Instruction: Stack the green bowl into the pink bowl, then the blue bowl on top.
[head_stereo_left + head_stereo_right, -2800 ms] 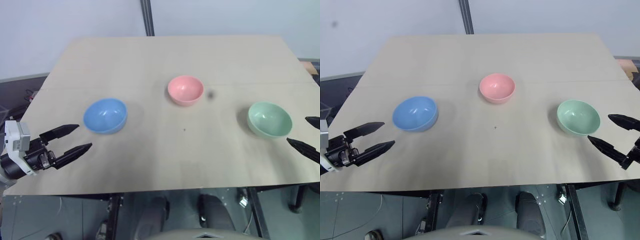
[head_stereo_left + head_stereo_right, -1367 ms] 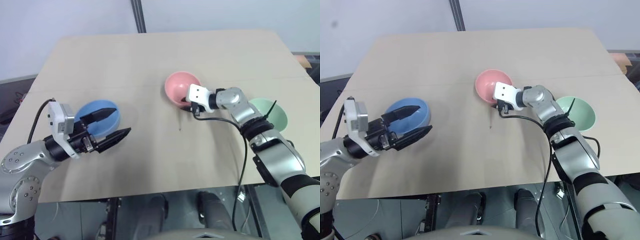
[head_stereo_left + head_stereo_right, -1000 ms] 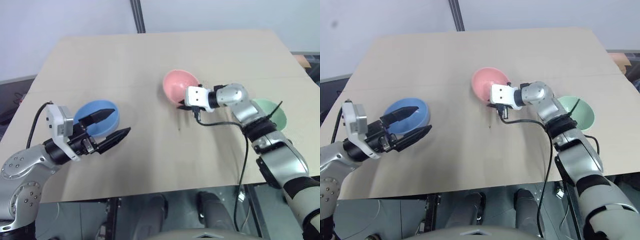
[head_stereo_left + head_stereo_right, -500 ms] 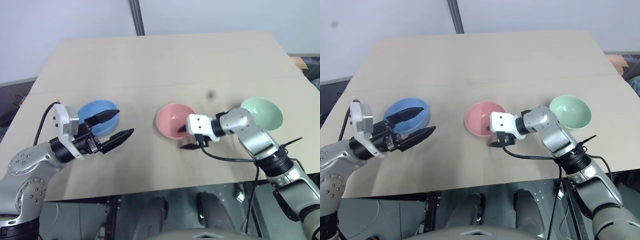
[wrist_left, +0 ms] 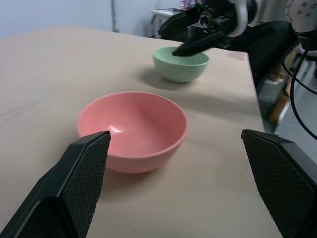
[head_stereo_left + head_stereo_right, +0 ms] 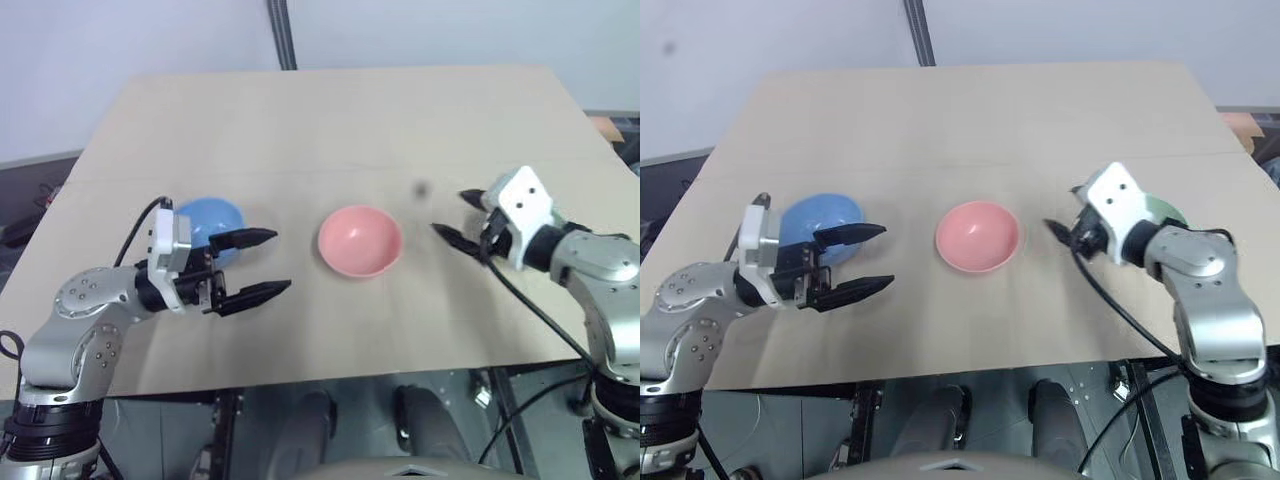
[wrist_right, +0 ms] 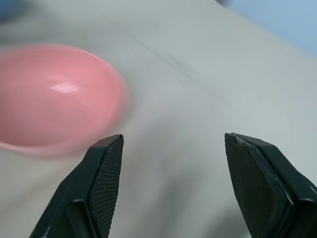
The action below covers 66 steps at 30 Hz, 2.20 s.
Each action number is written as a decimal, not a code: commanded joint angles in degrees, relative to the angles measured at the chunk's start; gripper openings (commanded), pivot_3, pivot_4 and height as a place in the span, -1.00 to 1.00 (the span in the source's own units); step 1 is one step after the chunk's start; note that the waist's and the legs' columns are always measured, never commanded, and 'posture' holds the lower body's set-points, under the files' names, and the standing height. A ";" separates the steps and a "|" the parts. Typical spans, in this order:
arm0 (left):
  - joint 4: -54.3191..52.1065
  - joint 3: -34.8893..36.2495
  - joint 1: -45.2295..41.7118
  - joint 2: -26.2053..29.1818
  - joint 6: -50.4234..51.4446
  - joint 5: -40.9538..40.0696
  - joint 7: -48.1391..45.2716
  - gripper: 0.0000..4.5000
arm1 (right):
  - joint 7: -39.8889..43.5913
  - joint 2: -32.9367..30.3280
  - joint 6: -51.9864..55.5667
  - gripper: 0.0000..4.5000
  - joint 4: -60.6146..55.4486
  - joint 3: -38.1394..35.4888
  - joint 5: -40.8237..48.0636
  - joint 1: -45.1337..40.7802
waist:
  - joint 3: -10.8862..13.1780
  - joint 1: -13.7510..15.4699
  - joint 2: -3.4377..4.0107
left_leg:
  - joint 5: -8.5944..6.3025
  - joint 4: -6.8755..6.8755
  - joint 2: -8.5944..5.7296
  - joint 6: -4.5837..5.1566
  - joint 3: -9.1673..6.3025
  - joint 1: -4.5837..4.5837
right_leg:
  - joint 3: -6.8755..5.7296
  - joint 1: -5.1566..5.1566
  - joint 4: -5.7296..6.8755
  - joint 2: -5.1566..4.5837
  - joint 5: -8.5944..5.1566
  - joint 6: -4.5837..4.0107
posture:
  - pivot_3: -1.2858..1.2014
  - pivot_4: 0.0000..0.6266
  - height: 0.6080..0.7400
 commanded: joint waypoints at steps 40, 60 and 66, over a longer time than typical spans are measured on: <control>-6.19 9.62 9.72 -1.94 4.84 3.23 20.31 1.00 | 20.43 3.69 -35.35 -0.16 29.06 29.69 8.90 -18.98 | 0.00 -1.19 -0.02 | -0.02 0.10 0.16 -0.02 0.01 0.04 | 0.01 0.04 0.01 0.12 0.03 -0.02 | 0.03 -0.52 1.00; -16.81 -1.27 4.22 16.76 34.64 19.03 44.70 1.00 | 10.68 -1.65 -28.78 0.66 7.78 9.64 23.59 -5.47 | 0.03 -1.22 -0.02 | -0.07 0.10 0.32 -0.11 0.02 0.19 | 0.02 0.16 0.07 0.35 0.02 -0.03 | 0.03 -0.52 1.00; -11.99 -7.58 0.47 16.02 31.21 24.14 43.42 -0.08 | 8.84 -2.23 -29.72 0.67 8.64 9.80 22.52 -5.67 | 0.03 -1.09 -0.03 | -0.08 0.09 0.34 -0.12 0.01 0.12 | 0.02 0.13 0.03 0.36 0.03 -0.04 | 0.03 -0.52 1.00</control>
